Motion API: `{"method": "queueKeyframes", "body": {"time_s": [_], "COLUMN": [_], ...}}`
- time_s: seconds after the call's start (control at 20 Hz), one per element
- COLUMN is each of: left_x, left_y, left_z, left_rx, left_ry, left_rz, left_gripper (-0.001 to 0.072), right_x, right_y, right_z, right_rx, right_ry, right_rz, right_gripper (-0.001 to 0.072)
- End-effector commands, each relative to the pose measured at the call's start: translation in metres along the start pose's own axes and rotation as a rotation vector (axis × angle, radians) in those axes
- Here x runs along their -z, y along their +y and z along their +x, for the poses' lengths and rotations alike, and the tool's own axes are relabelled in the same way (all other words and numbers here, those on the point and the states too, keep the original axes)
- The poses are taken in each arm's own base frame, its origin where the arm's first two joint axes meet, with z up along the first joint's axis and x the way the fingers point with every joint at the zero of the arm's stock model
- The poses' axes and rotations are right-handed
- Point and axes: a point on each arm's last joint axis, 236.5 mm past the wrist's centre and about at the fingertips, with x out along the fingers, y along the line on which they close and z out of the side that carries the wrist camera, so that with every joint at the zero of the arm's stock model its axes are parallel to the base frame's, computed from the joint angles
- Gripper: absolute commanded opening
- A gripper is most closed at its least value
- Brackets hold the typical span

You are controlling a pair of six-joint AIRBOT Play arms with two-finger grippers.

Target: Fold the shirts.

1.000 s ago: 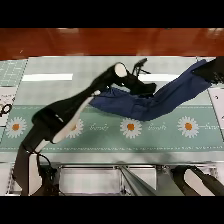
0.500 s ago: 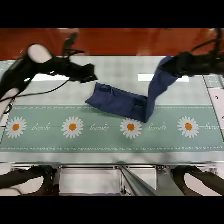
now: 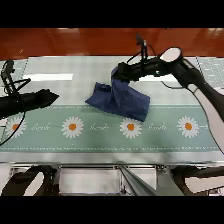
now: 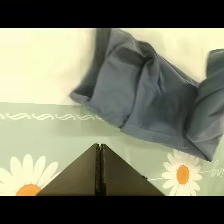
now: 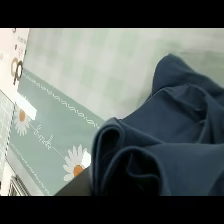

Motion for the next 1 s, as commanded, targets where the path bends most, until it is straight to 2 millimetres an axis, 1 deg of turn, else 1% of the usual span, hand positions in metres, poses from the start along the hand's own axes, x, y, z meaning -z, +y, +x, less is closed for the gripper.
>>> {"method": "queueKeyframes", "body": {"time_s": [0.0, 0.1, 0.2, 0.25, 0.3, 0.35, 0.4, 0.45, 0.5, 0.55, 0.6, 0.7, 0.75, 0.8, 0.85, 0.9, 0.95], "left_x": [0.004, 0.005, 0.006, 0.007, 0.006, 0.004, 0.001, -0.003, -0.010, -0.018, -0.029, -0.053, -0.066, -0.078, -0.085, -0.088, -0.085], "left_y": [0.007, 0.009, 0.010, 0.011, 0.012, 0.014, 0.016, 0.018, 0.020, 0.022, 0.022, 0.017, 0.013, 0.007, 0.001, -0.005, -0.011], "left_z": [-0.004, -0.001, 0.001, 0.002, 0.003, 0.005, 0.006, 0.007, 0.006, 0.001, -0.009, -0.036, -0.054, -0.072, -0.087, -0.098, -0.105], "left_rx": [-0.010, -0.012, -0.014, -0.015, -0.017, -0.021, -0.025, -0.030, -0.036, -0.041, -0.045, -0.050, -0.054, -0.058, -0.061, -0.061, -0.058], "left_ry": [-0.017, -0.008, -0.001, 0.002, 0.002, -0.003, -0.014, -0.029, -0.051, -0.073, -0.094, -0.130, -0.157, -0.190, -0.221, -0.248, -0.264], "left_rz": [-0.016, -0.021, -0.025, -0.028, -0.031, -0.034, -0.037, -0.039, -0.042, -0.048, -0.050, -0.041, -0.030, -0.014, 0.002, 0.019, 0.035], "left_gripper": [0.0024, 0.0024, 0.0024, 0.0024, 0.0023, 0.0024, 0.0024, 0.0024, 0.0023, 0.0024, 0.0023, 0.0024, 0.0023, 0.0024, 0.0024, 0.0024, 0.0024], "right_x": [0.013, 0.019, 0.023, 0.025, 0.025, 0.025, 0.025, 0.024, 0.023, 0.019, 0.016, 0.016, 0.019, 0.028, 0.037, 0.047, 0.058], "right_y": [-0.002, -0.009, -0.018, -0.021, -0.022, -0.022, -0.019, -0.018, -0.019, -0.022, -0.026, -0.043, -0.059, -0.078, -0.098, -0.120, -0.138], "right_z": [0.041, 0.053, 0.060, 0.063, 0.063, 0.059, 0.050, 0.036, 0.017, -0.009, -0.039, -0.113, -0.155, -0.198, -0.235, -0.269, -0.292], "right_rx": [-0.021, -0.014, -0.007, -0.003, -0.003, -0.007, -0.019, -0.028, -0.031, -0.026, -0.012, 0.084, 0.189, 0.311, 0.432, 0.551, 0.627], "right_ry": [0.082, 0.100, 0.115, 0.120, 0.123, 0.127, 0.139, 0.153, 0.165, 0.172, 0.174, 0.167, 0.150, 0.128, 0.092, 0.022, -0.054], "right_rz": [0.018, 0.029, 0.055, 0.062, 0.061, 0.058, 0.063, 0.064, 0.062, 0.058, 0.056, 0.031, 0.015, 0.008, 0.009, 0.037, 0.072], "right_gripper": [0.0030, 0.0030, 0.0034, 0.0171, 0.0418, 0.0408, 0.0408, 0.0408, 0.0408, 0.0408, 0.0408, 0.0408, 0.0408, 0.0408, 0.0408, 0.0408, 0.0409]}}
